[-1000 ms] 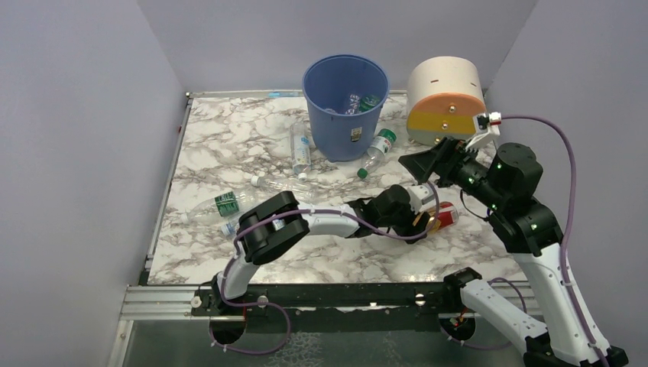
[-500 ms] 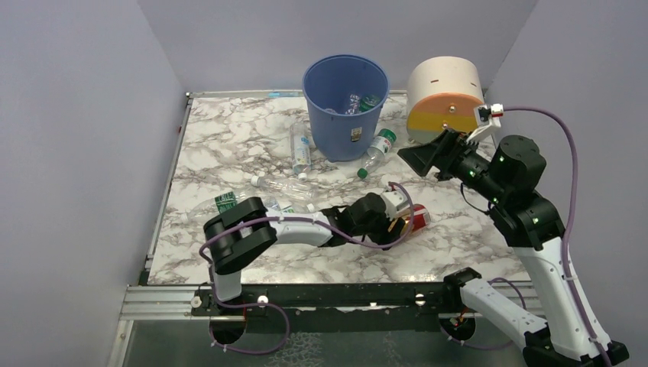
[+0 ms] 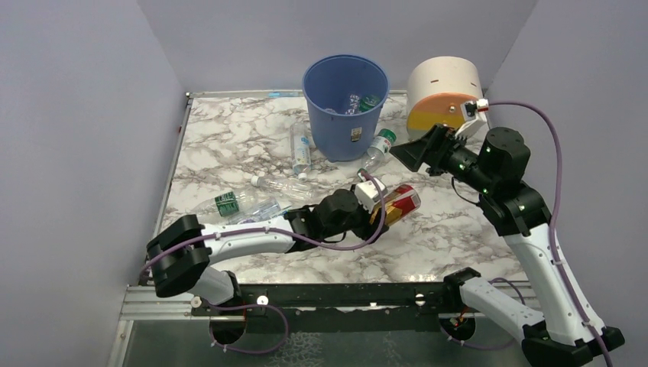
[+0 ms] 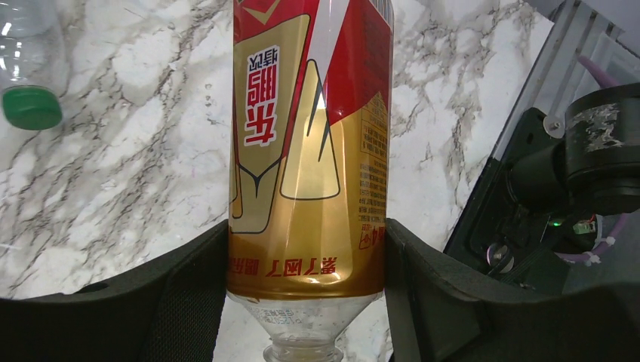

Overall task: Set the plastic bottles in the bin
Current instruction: Pick up the plastic bottle at the center of the board.

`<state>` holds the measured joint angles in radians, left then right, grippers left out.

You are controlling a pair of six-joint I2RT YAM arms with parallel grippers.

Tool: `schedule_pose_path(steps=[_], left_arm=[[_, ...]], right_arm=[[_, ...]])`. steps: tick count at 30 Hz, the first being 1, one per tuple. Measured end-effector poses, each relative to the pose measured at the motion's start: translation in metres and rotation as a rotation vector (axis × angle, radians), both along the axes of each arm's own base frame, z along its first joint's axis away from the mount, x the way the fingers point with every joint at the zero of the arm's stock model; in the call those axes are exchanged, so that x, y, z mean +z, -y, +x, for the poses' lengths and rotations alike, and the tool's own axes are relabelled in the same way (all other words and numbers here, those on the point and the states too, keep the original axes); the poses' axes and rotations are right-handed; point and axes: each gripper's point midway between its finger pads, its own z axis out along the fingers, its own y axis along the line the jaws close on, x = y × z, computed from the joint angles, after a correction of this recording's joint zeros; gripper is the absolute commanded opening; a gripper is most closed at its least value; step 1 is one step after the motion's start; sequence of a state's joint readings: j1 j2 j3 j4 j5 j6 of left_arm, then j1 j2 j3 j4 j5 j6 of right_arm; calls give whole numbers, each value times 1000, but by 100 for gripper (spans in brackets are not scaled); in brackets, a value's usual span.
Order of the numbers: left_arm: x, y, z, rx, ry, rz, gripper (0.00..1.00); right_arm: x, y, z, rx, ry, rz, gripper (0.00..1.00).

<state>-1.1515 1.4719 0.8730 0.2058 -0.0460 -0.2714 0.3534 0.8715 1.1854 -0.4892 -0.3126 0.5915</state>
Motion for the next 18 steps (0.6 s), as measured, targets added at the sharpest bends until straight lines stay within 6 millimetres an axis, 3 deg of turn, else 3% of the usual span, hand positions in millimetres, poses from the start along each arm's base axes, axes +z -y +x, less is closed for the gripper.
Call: schedule_pose_path(steps=[7, 18], left_arm=[[25, -29, 1, 59, 39, -12, 34], [45, -66, 8, 149, 82, -11, 35]], right_arm=[[-21, -11, 12, 39, -61, -10, 89], [-44, -24, 19, 98, -120, -8, 89]])
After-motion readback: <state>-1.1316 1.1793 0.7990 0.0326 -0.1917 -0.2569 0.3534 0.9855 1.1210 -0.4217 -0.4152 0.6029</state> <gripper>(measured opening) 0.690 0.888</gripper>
